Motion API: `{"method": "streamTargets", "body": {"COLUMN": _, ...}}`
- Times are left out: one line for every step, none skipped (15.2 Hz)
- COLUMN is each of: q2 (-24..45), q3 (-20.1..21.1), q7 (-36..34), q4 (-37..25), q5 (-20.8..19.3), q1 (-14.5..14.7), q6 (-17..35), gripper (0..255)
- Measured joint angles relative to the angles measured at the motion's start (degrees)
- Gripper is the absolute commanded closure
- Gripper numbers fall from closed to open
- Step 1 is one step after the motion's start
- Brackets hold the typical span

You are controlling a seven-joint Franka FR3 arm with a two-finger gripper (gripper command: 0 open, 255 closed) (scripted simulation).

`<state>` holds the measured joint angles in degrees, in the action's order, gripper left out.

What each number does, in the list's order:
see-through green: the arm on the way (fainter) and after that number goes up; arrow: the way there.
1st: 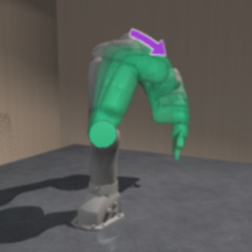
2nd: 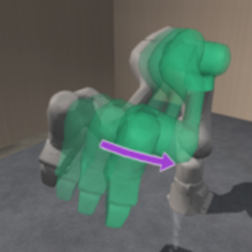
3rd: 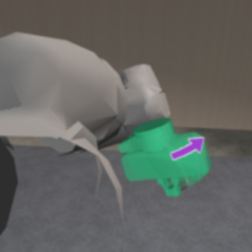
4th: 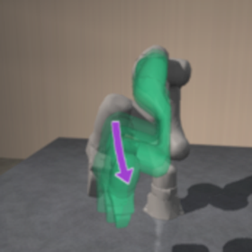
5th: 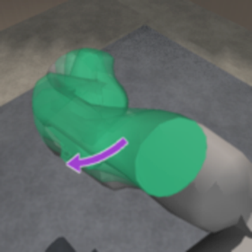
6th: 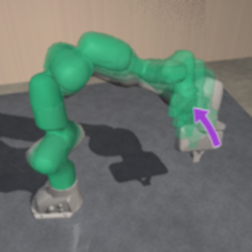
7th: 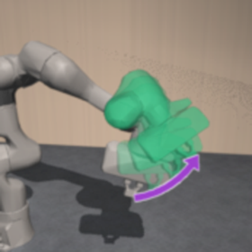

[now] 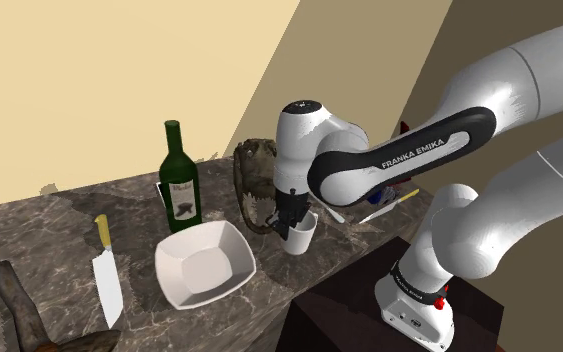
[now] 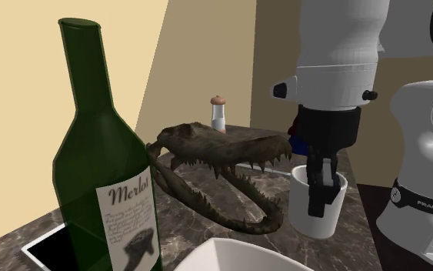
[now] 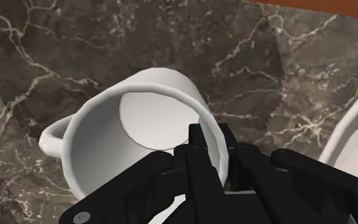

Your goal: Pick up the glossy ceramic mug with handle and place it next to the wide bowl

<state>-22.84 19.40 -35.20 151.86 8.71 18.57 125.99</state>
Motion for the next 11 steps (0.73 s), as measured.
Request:
{"method": "streamTargets", "body": {"q2": 0.0, "q3": 0.0, "q7": 0.0, "q4": 0.0, "q5": 0.0, "q1": 0.0, "q6": 0.0, "gripper": 0}}
{"method": "streamTargets", "body": {"q2": 0.0, "q3": 0.0, "q7": 0.0, "q4": 0.0, "q5": 0.0, "q1": 0.0, "q6": 0.0, "gripper": 0}}
{"method": "streamTargets", "body": {"q2": 0.0, "q3": 0.0, "q7": 0.0, "q4": 0.0, "q5": 0.0, "q1": 0.0, "q6": 0.0, "gripper": 0}}
{"method": "streamTargets", "body": {"q2": 0.0, "q3": 0.0, "q7": 0.0, "q4": 0.0, "q5": 0.0, "q1": 0.0, "q6": 0.0, "gripper": 0}}
{"method": "streamTargets", "body": {"q2": 0.0, "q3": 0.0, "q7": 0.0, "q4": 0.0, "q5": 0.0, "q1": 0.0, "q6": 0.0, "gripper": 0}}
{"method": "streamTargets", "body": {"q2": 0.0, "q3": 0.0, "q7": 0.0, "q4": 0.0, "q5": 0.0, "q1": 0.0, "q6": 0.0, "gripper": 0}}
{"method": "streamTargets", "body": {"q2": -0.7, "q3": -0.2, "q7": 0.1, "q4": -0.4, "q5": 0.1, "q1": 0.1, "q6": -1.1, "gripper": 0}}
{"method": "streamTargets", "body": {"q2": -1.6, "q3": -0.5, "q7": 0.2, "q4": -1.5, "q5": 0.0, "q1": 0.0, "q6": -2.9, "gripper": 0}}
{"method": "streamTargets", "body": {"q2": -2.1, "q3": -0.5, "q7": 0.0, "q4": -2.5, "q5": 0.0, "q1": 0.1, "q6": -4.5, "gripper": 0}}
{"method": "streamTargets", "body": {"q2": -3.2, "q3": -0.9, "q7": 0.4, "q4": -3.4, "q5": -0.1, "q1": 0.1, "q6": -6.4, "gripper": 0}}
{"method": "streamTargets", "body": {"q2": -3.3, "q3": -1.0, "q7": 0.3, "q4": -4.2, "q5": -0.1, "q1": 0.1, "q6": -7.3, "gripper": 0}}
